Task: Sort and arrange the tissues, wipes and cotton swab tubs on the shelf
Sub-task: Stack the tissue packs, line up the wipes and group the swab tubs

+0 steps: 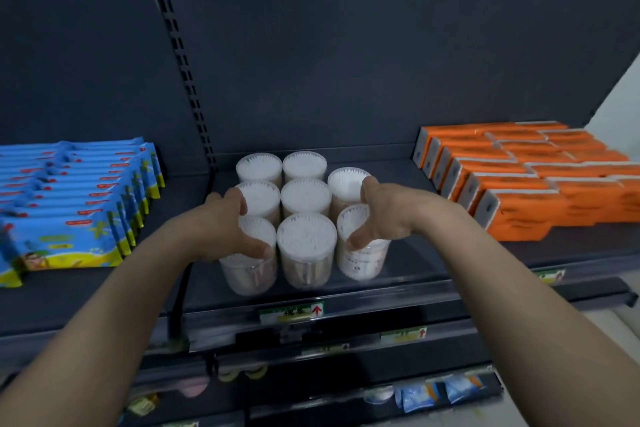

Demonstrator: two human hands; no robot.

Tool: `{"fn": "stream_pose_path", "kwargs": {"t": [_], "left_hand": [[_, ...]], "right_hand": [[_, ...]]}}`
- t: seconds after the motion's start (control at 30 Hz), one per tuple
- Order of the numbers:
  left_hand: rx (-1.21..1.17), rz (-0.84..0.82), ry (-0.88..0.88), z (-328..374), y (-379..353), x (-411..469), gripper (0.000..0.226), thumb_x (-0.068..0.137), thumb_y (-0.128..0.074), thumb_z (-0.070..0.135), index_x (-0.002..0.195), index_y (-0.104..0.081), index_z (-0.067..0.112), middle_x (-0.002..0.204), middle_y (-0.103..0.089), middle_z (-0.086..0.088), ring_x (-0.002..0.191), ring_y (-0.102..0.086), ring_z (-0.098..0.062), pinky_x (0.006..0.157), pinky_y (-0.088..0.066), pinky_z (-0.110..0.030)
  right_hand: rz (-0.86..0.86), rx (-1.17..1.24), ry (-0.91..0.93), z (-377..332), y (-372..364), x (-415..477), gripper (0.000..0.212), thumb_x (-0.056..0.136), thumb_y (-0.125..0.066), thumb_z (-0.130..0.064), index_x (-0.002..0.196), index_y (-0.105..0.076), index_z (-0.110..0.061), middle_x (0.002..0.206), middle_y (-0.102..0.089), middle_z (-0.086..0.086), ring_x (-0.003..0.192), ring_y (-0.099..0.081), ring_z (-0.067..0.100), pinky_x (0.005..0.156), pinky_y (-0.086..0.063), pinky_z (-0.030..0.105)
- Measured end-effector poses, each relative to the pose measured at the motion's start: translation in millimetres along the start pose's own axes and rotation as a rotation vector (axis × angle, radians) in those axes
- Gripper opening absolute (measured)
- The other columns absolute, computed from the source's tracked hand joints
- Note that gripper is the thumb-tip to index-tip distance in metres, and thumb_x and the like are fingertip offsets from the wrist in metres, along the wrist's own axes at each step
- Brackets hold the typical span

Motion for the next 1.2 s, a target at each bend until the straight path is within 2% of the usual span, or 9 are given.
{"fn": "stream_pose_path", "kwargs": {"t": [0.17, 0.27, 0.53, 0.7, 0.87, 1.0, 1.07, 1.13, 1.2], "left_hand": [[0.008, 0.046, -0.007, 0, 0, -5, 0.08, 0.064, -0.079, 0.048, 0.124, -0.034, 0.02, 0.113, -0.031, 0.001, 0.095, -0.045, -0.016, 0.068, -0.041, -0.025], [-0.004, 0.076, 0.001, 0, -2, -5, 0.086, 0.063, -0.078, 0.051, 0.129, -0.035, 0.017, 0.126, -0.036, -0.005, 0.098, -0.045, -0.017, 0.077, -0.042, -0.029], [-0.046, 0.142, 0.008, -6, 5, -10, 0.08, 0.068, -0.073, 0.054, 0.128, -0.036, 0.017, 0.13, -0.042, -0.008, 0.101, -0.047, -0.017, 0.08, -0.041, -0.029], [-0.001, 0.152, 0.001, -1, 2, -12, 0.082, 0.066, -0.077, 0.05, 0.13, -0.037, 0.016, 0.128, -0.041, -0.006, 0.098, -0.045, -0.017, 0.08, -0.042, -0.029], [-0.005, 0.125, -0.024, 3, 1, -13, 0.08, 0.068, -0.077, 0.043, 0.131, -0.035, 0.017, 0.132, -0.038, -0.002, 0.101, -0.045, -0.015, 0.08, -0.041, -0.028], [0.004, 0.149, -0.017, 0, 5, -13, 0.083, 0.067, -0.076, 0.049, 0.132, -0.036, 0.016, 0.132, -0.042, -0.004, 0.1, -0.043, -0.015, 0.081, -0.039, -0.028], [0.0, 0.168, -0.016, 0, 9, -13, 0.082, 0.068, -0.075, 0.051, 0.132, -0.038, 0.016, 0.131, -0.045, -0.004, 0.099, -0.044, -0.015, 0.08, -0.039, -0.028], [-0.001, 0.181, -0.017, 2, 12, -12, 0.079, 0.069, -0.073, 0.052, 0.131, -0.04, 0.016, 0.129, -0.047, -0.003, 0.098, -0.045, -0.014, 0.079, -0.039, -0.028], [0.023, 0.177, -0.016, 5, 11, -14, 0.077, 0.069, -0.073, 0.053, 0.129, -0.041, 0.016, 0.126, -0.048, -0.003, 0.097, -0.046, -0.015, 0.077, -0.039, -0.028]], "right_hand": [[0.043, 0.044, 0.021, 3, 1, -2, 0.088, 0.071, -0.074, -0.052, 0.135, -0.027, -0.015, 0.124, -0.053, 0.005, 0.106, -0.054, 0.025, 0.082, -0.048, 0.036], [0.058, 0.064, 0.032, 3, 1, -3, 0.087, 0.072, -0.074, -0.051, 0.135, -0.028, -0.014, 0.125, -0.053, 0.005, 0.107, -0.054, 0.024, 0.082, -0.048, 0.035], [0.071, 0.075, 0.061, 7, 5, -7, 0.092, 0.069, -0.076, -0.051, 0.137, -0.025, -0.017, 0.128, -0.052, 0.004, 0.108, -0.053, 0.024, 0.088, -0.048, 0.038], [0.07, 0.062, 0.082, 5, 3, -7, 0.077, 0.07, -0.077, -0.044, 0.126, -0.031, -0.017, 0.117, -0.055, 0.003, 0.098, -0.054, 0.022, 0.081, -0.05, 0.037], [0.085, 0.047, 0.085, 4, 3, -6, 0.074, 0.071, -0.075, -0.046, 0.125, -0.033, -0.017, 0.119, -0.055, 0.003, 0.1, -0.055, 0.023, 0.084, -0.05, 0.038], [0.121, 0.031, 0.095, 2, 13, -12, 0.075, 0.073, -0.074, -0.049, 0.13, -0.037, -0.016, 0.126, -0.053, 0.004, 0.103, -0.052, 0.021, 0.081, -0.046, 0.033], [0.21, 0.057, 0.167, -11, 24, -17, 0.064, 0.074, -0.072, -0.049, 0.122, -0.045, -0.017, 0.121, -0.055, 0.002, 0.098, -0.051, 0.018, 0.076, -0.044, 0.03], [0.278, 0.075, 0.26, -32, 28, -20, 0.05, 0.073, -0.071, -0.053, 0.103, -0.05, -0.019, 0.111, -0.059, 0.001, 0.095, -0.052, 0.018, 0.073, -0.042, 0.03], [0.267, -0.019, 0.317, -56, 17, -22, 0.054, 0.072, -0.067, -0.061, 0.098, -0.051, -0.016, 0.102, -0.058, 0.003, 0.094, -0.049, 0.02, 0.072, -0.038, 0.03]]}}
Point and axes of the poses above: each hand's wrist, its own x-axis towards the middle knuckle, its own y-axis out of the back of the hand, z = x × y, the point moved 9 cm from there along x, towards the middle knuckle
